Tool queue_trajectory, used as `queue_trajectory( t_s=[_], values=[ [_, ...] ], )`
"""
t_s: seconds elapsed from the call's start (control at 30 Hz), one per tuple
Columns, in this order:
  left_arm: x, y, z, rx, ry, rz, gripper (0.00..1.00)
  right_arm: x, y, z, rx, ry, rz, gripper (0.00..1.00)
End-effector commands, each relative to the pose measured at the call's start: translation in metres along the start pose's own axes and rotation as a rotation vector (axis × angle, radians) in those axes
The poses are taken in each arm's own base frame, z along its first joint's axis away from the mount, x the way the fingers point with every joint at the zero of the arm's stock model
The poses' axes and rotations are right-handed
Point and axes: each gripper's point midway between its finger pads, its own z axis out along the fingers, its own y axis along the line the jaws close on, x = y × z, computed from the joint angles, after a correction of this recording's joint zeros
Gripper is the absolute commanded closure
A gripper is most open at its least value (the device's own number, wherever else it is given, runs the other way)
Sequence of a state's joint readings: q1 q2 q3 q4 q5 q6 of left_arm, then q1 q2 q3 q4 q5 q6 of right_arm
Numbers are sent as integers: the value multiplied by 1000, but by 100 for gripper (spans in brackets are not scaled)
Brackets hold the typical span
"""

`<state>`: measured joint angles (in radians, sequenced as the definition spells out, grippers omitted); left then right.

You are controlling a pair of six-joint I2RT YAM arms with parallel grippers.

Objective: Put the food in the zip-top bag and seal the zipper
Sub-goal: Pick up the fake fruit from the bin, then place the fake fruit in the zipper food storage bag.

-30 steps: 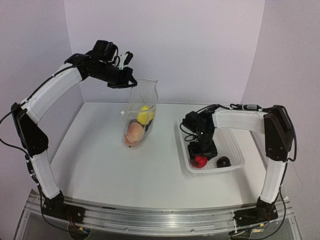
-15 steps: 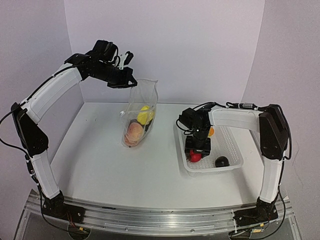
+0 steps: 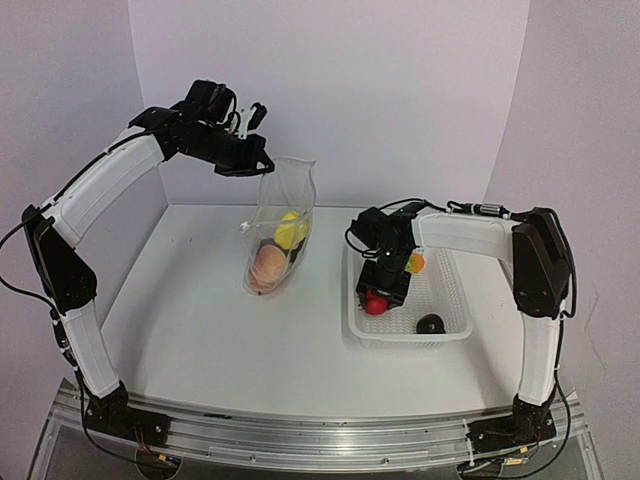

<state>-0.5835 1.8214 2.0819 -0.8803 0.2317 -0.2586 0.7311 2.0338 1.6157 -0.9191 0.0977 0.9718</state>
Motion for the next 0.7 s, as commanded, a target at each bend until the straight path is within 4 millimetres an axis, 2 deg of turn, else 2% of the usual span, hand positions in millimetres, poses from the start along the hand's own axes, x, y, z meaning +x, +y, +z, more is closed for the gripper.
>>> queue_trajectory(
  t_s=[0.0,0.07,0.17,0.27,0.37,0.4,0.47,0.53,0.6,0.67],
  values=[
    [-26,-8,-21,12,-100,35,100,-22,19,-22,-61,-110,-4,50],
    [-24,-7,-21,6,-97,36,100,-32,16,-40,-52,-179,-54,53],
    [-20,-5,-19,2,-87,36,100,-52,14,-90,-62,-322,-151,58],
    [-20,-4,-18,2,-86,34,100,-72,27,-167,-112,-524,-282,62],
    [-22,-6,-18,8,-92,35,100,-66,61,-239,-185,-701,-443,63],
    [-23,-6,-18,9,-94,35,100,-59,78,-263,-234,-750,-506,63],
    [-24,-6,-18,7,-98,37,100,-40,116,-298,-381,-807,-602,64],
    [-25,-7,-19,8,-99,40,100,-21,148,-318,-545,-814,-645,65],
    [-25,-6,-19,6,-101,42,100,-8,175,-329,-705,-793,-636,66],
    [-26,-7,-21,5,-106,49,100,-6,190,-323,-759,-758,-591,68]
  ],
)
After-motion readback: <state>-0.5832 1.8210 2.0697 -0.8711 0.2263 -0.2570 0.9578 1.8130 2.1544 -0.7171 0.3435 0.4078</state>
